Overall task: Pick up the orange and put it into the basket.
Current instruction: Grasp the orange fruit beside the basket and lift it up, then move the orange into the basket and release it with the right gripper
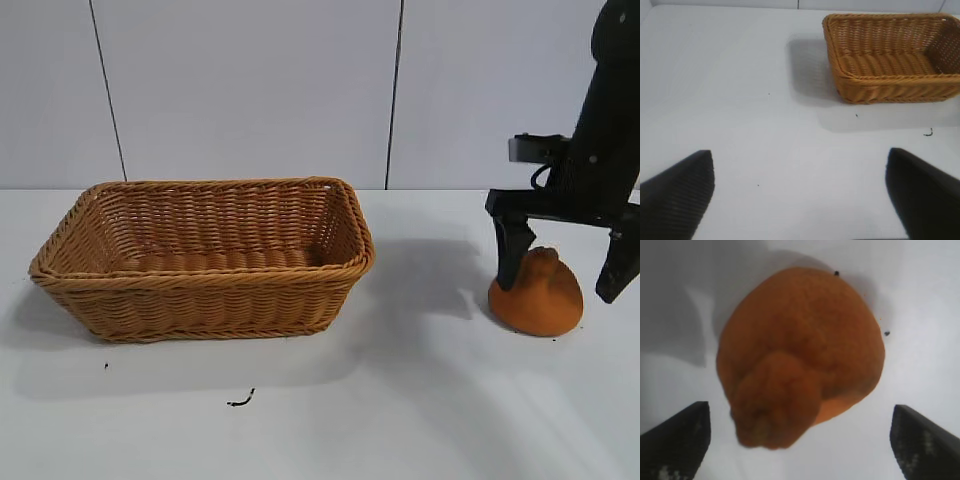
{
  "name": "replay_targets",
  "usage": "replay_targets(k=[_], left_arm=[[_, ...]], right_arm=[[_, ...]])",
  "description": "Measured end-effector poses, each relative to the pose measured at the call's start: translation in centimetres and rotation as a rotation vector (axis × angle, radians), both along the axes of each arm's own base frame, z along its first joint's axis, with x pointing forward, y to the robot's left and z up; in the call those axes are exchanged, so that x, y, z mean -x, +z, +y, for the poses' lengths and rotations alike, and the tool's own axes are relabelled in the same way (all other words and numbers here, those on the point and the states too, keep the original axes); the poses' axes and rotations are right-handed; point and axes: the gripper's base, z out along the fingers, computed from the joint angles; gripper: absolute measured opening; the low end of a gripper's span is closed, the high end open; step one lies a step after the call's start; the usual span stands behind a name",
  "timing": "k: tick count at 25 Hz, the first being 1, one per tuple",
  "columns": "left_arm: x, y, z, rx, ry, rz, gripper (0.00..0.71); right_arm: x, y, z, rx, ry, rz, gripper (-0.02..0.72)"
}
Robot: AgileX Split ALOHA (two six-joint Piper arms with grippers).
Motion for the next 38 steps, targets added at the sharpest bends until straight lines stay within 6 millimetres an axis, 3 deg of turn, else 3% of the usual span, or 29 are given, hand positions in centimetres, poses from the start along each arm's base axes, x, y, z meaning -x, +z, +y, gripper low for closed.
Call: replay_targets(k=[3, 5, 8, 10, 12, 16, 22, 25, 30, 33, 38], left_arm=[[0.0, 0.0, 0.0, 0.0, 0.0, 0.0, 0.666], [0.0, 0.0, 0.0, 0.0, 0.0, 0.001, 0.666], [0.0, 0.0, 0.0, 0.0, 0.0, 0.001, 0.666], [0.0, 0.0, 0.0, 0.0, 0.0, 0.001, 0.666], [0.0, 0.0, 0.0, 0.0, 0.0, 0.001, 0.666], [0.0, 0.0, 0.0, 0.0, 0.0, 0.001, 0.666], [0.0, 0.0, 0.0, 0.0, 0.0, 0.0, 0.666], [0.0, 0.0, 0.0, 0.0, 0.0, 0.0, 0.666], [0.0, 0.0, 0.0, 0.0, 0.0, 0.0, 0.666], [0.0, 0.0, 0.0, 0.0, 0.0, 0.0, 0.666], [0.0, 0.0, 0.0, 0.0, 0.0, 0.0, 0.666]], right_arm=[[-0.2, -0.5, 0.0, 0.004, -0.006, -0.003, 0.638], [-0.2, -0.5, 0.0, 0.005, -0.006, -0.014, 0.557], [-0.3, -0.5, -0.1, 0.007, -0.006, -0.015, 0.336], [-0.3, -0.4, -0.1, 0.012, -0.001, -0.013, 0.118], [-0.6, 0.1, -0.1, 0.013, 0.002, -0.01, 0.038], [-1.6, 2.5, -0.1, 0.011, 0.012, -0.03, 0.041], [-3.9, 11.2, 0.0, 0.01, 0.024, -0.217, 0.041], [-4.9, 14.5, 0.1, 0.006, 0.02, -0.318, 0.041], [-5.1, 16.2, 1.2, -0.005, 0.024, -0.369, 0.041], [-4.9, 16.2, 3.5, -0.014, 0.072, -0.365, 0.041], [-3.7, 16.2, 9.5, -0.04, 0.202, -0.362, 0.041]])
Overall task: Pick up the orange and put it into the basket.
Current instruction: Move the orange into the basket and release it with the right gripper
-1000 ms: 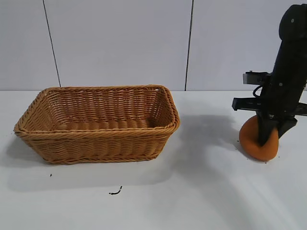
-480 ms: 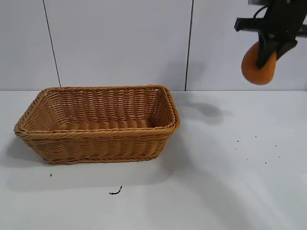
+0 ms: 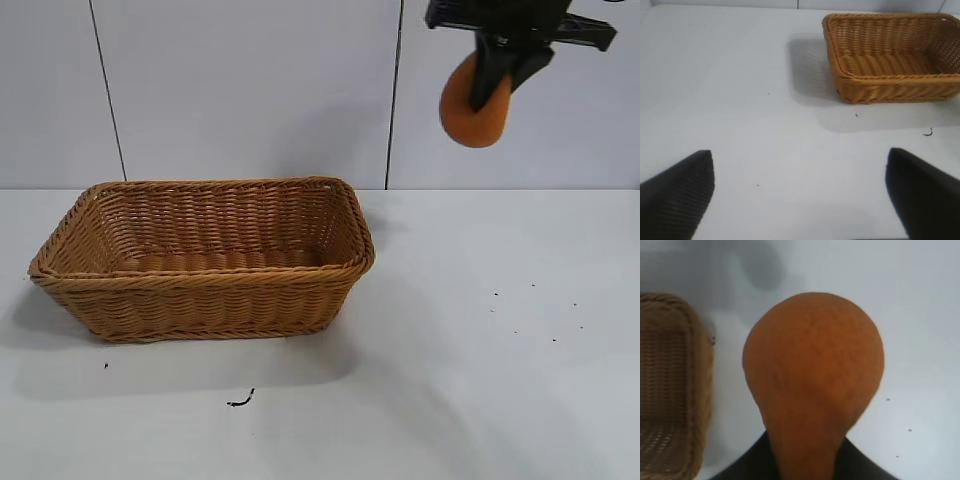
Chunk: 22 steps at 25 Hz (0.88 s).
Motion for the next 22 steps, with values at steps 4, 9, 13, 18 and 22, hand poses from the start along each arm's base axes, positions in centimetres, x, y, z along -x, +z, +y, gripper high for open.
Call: replay_targets(k=[4, 9, 13, 18, 22], left_arm=[[0.0, 0.0, 0.0, 0.0, 0.0, 0.0, 0.666], [0.0, 0.0, 0.0, 0.0, 0.0, 0.0, 0.666], [0.0, 0.0, 0.0, 0.0, 0.0, 0.0, 0.666], [0.0, 0.0, 0.0, 0.0, 0.0, 0.0, 0.666], [0.0, 0.0, 0.0, 0.0, 0.0, 0.0, 0.666]], right_arm=[[1.6, 0.0, 5.2, -0.004, 0.117, -0.011, 0.041], [3.6, 0.1, 11.0, -0.035, 0.241, -0.08, 0.041], [4.3, -1.6, 14.7, -0.062, 0.291, -0.106, 0.041], [4.0, -6.0, 17.8, -0.064, 0.33, -0.096, 0.041], [3.2, -9.7, 18.5, -0.054, 0.318, -0.068, 0.041]])
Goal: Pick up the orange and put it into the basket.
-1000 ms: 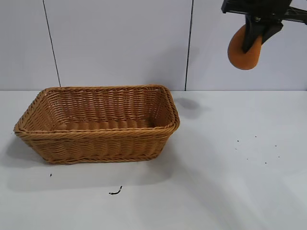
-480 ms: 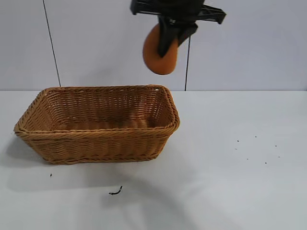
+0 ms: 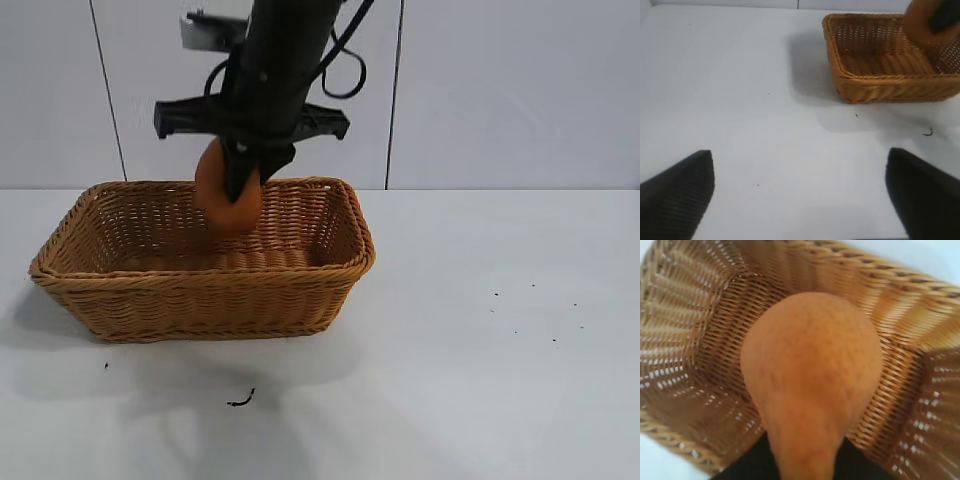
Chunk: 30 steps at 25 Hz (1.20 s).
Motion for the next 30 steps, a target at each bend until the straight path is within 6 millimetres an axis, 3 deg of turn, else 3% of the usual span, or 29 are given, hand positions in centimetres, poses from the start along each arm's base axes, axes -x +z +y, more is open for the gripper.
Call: replay_targets(k=[4, 6, 8, 10, 12, 15, 22, 26, 30], left_arm=[[0.0, 0.0, 0.0, 0.0, 0.0, 0.0, 0.666], [0.0, 0.0, 0.0, 0.0, 0.0, 0.0, 0.666], [0.0, 0.0, 0.0, 0.0, 0.0, 0.0, 0.666], [0.0, 0.0, 0.0, 0.0, 0.0, 0.0, 0.666], [0.0, 0.0, 0.0, 0.0, 0.0, 0.0, 0.666], [0.0, 0.0, 0.0, 0.0, 0.0, -0.001, 0.666], [0.0, 0.0, 0.0, 0.0, 0.0, 0.0, 0.666], [0.0, 0.0, 0.0, 0.0, 0.0, 0.0, 0.666], [0.0, 0.0, 0.0, 0.0, 0.0, 0.0, 0.666]], right_arm=[[-0.1, -1.7, 0.1, 0.016, -0.006, 0.03, 0.05], [-0.1, -1.7, 0.1, 0.014, -0.008, 0.033, 0.129], [-0.1, -1.6, 0.1, 0.011, -0.008, 0.032, 0.302], [0.0, -1.5, 0.1, 0.02, -0.007, 0.046, 0.531], [0.1, -0.9, -0.1, 0.026, -0.005, 0.046, 0.637], [0.2, 1.1, -0.4, 0.047, 0.004, 0.022, 0.68], [-0.7, 6.7, -2.1, 0.071, -0.022, -0.036, 0.694], [-2.8, 7.0, -5.9, 0.094, -0.11, -0.015, 0.694], [-5.4, 6.9, -11.5, 0.114, -0.229, -0.008, 0.694]])
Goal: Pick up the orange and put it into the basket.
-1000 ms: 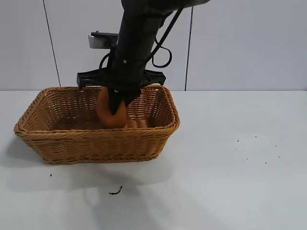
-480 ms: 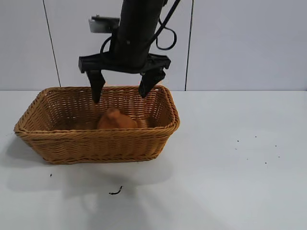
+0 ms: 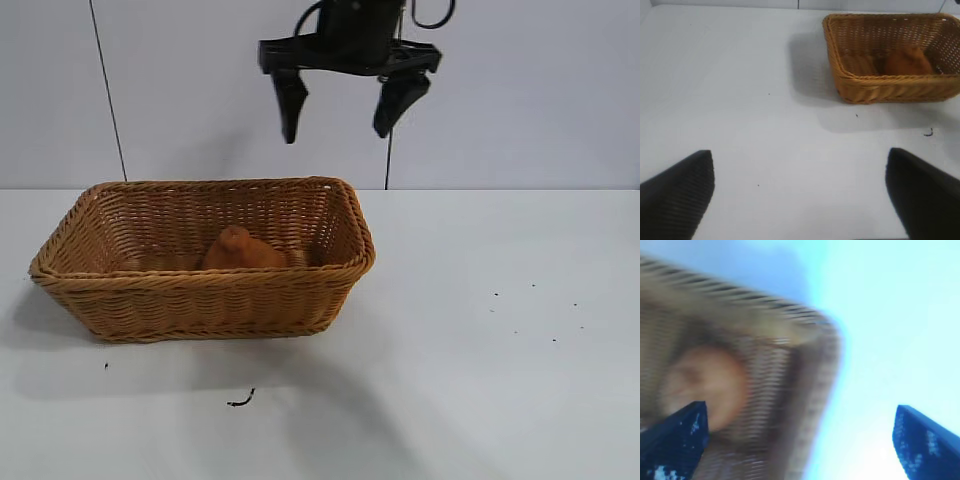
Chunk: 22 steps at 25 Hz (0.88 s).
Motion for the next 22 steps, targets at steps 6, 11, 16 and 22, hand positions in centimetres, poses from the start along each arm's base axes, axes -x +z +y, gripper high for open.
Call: replay_targets(k=[6, 11, 16, 22], left_arm=[[0.0, 0.0, 0.0, 0.0, 0.0, 0.0, 0.666], [0.0, 0.0, 0.0, 0.0, 0.0, 0.0, 0.666], [0.0, 0.0, 0.0, 0.0, 0.0, 0.0, 0.666], [0.0, 0.0, 0.0, 0.0, 0.0, 0.0, 0.666]], right_arm=[[-2.8, 0.0, -9.5, 0.006, -0.198, -0.002, 0.694], [-3.4, -0.6, -15.3, 0.013, -0.316, 0.019, 0.694], [-3.1, -2.2, -17.9, 0.033, -0.346, 0.076, 0.694], [-1.5, -3.6, -17.9, 0.048, -0.328, 0.161, 0.694]])
